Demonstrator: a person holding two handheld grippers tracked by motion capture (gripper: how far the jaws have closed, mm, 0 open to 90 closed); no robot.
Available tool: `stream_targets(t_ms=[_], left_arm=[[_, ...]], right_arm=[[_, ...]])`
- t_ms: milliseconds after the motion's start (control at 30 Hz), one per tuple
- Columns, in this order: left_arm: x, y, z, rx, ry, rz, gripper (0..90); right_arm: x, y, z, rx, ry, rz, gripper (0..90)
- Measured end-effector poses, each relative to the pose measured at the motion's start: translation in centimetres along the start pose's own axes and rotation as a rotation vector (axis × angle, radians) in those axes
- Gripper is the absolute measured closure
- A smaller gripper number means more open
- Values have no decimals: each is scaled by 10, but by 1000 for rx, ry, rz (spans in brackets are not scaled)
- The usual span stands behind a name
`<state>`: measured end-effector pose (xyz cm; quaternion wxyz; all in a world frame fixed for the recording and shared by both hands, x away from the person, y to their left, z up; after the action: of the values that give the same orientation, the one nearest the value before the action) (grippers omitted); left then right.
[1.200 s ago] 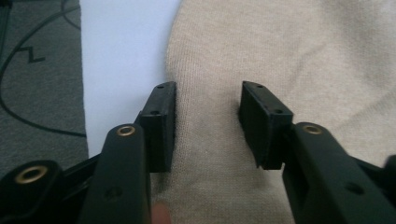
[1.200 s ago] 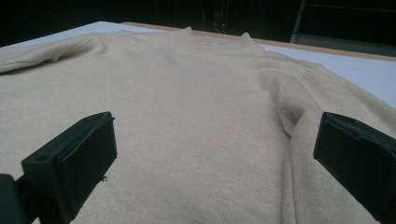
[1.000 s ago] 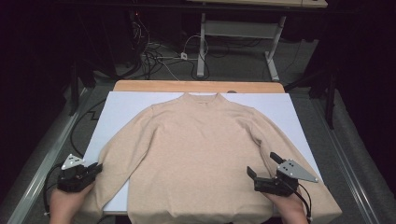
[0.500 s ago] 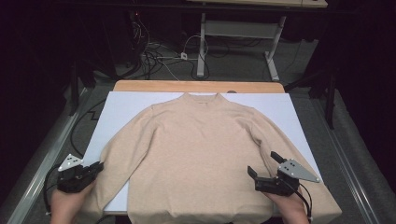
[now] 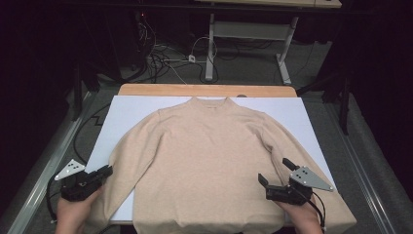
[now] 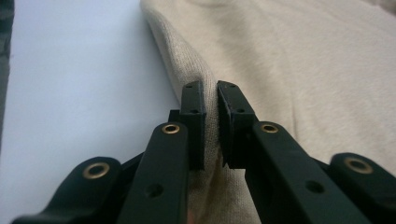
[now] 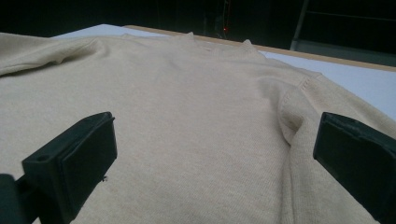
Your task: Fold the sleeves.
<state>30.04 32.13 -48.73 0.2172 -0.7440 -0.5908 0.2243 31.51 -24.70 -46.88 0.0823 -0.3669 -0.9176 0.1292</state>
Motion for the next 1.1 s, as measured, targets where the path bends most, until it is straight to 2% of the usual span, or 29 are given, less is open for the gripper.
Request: stream_targets(t_ms=[33,100,133,233,400,433,500,533,633,667,733,767,800,833,867,900,933,967,1033,1100], left_arm=[[-6,-1,-3,-14,36,-16,795],[-10,-2,-5,-24,50,-18,796],[-18,-4,-9,-46,55,-6,796],[-33,-6,-17,-68,73,10,796],[-49,-8,-38,-112,78,41,797],[-49,-8,-38,-112,78,41,804],[-59,-7,-52,-122,98,48,804],[-59,-7,-52,-122,98,48,804],[-71,-5,-63,-136,117,66,805],[-81,-2,-69,-140,136,80,805],[-93,2,-74,-141,156,100,805],[-93,2,-74,-141,156,100,805],[-105,7,-79,-140,183,116,805],[-105,7,-79,-140,183,116,805],[-118,11,-83,-139,207,135,805],[-118,11,-83,-139,207,135,805],[-131,16,-85,-136,232,150,805],[-131,16,-85,-136,232,150,806],[-148,25,-87,-127,257,176,812],[-153,29,-88,-119,268,183,812]], right_arm=[[0,0,0,2,-2,2,0],[1,-1,0,3,-2,8,0],[1,-1,0,2,-4,9,0],[3,-1,-2,1,-11,13,1],[6,-1,-2,5,-27,6,0],[6,-1,-2,5,-28,5,0],[6,-2,-1,3,-26,1,0],[6,-1,-1,4,-26,0,0],[6,-2,-1,4,-28,0,1],[6,-2,-2,2,-28,2,1],[6,-2,-3,-1,-29,2,1],[6,-2,-3,-1,-28,3,1],[7,-2,-3,0,-26,3,1],[7,-2,-2,2,-26,2,1],[7,-2,-2,3,-25,1,1],[7,-1,-2,5,-26,-1,1],[8,-1,-2,4,-25,-2,1],[8,-1,-2,3,-25,-4,1],[8,-1,-2,6,-25,-6,1],[8,-1,-1,5,-21,-5,1]])
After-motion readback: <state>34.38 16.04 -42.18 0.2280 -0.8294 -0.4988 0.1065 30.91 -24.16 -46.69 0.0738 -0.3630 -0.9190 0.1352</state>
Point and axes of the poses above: each handheld gripper's, and its own axes: y roughly forward along the jaws, z roughly out of its underside, x roughly to its left, the point moved 3 cm from there along y, roughly forward along the jaws, and after that the axes turned 15 degrees about -z, right-handed, at the moved point
